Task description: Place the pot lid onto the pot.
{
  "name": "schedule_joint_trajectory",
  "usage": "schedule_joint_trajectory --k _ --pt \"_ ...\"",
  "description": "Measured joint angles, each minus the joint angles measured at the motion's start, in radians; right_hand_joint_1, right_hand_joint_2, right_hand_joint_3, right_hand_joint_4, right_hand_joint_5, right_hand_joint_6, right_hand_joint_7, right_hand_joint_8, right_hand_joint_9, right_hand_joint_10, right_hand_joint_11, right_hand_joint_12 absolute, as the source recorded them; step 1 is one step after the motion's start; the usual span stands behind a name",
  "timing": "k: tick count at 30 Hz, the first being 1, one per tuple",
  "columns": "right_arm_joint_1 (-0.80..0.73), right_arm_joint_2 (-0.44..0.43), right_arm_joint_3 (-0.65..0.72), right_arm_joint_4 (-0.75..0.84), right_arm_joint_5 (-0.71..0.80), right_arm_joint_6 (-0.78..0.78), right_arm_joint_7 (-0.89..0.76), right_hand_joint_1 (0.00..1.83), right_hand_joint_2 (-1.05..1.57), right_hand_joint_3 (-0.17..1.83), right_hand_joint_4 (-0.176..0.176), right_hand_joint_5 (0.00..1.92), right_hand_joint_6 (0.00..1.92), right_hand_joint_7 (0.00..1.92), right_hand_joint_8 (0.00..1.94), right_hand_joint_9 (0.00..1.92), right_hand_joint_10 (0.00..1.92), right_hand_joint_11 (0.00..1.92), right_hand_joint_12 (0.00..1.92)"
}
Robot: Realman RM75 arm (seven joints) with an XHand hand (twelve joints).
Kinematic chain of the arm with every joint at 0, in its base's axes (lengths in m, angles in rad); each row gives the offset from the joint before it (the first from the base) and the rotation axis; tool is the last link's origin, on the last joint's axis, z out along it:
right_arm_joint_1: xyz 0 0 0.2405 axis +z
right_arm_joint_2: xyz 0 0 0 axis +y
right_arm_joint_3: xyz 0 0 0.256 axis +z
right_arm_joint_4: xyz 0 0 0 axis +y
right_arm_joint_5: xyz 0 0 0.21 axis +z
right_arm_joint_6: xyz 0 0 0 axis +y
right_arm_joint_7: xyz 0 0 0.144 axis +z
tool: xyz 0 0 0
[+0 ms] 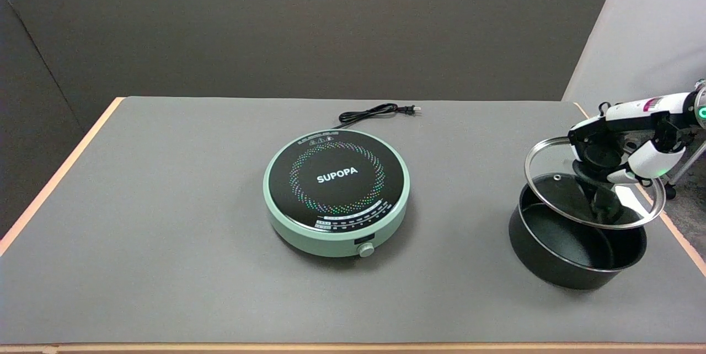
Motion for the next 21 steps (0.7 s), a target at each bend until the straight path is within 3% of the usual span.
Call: schedule_joint_trajectory --k 21 --pt "0.086 0.009 -0.001 -0.003 0.021 -0.004 0.035 1.28 1.06 0.59 0.137 0.33 1.67 0.59 1.76 0.37 1.92 0.00 1.74"
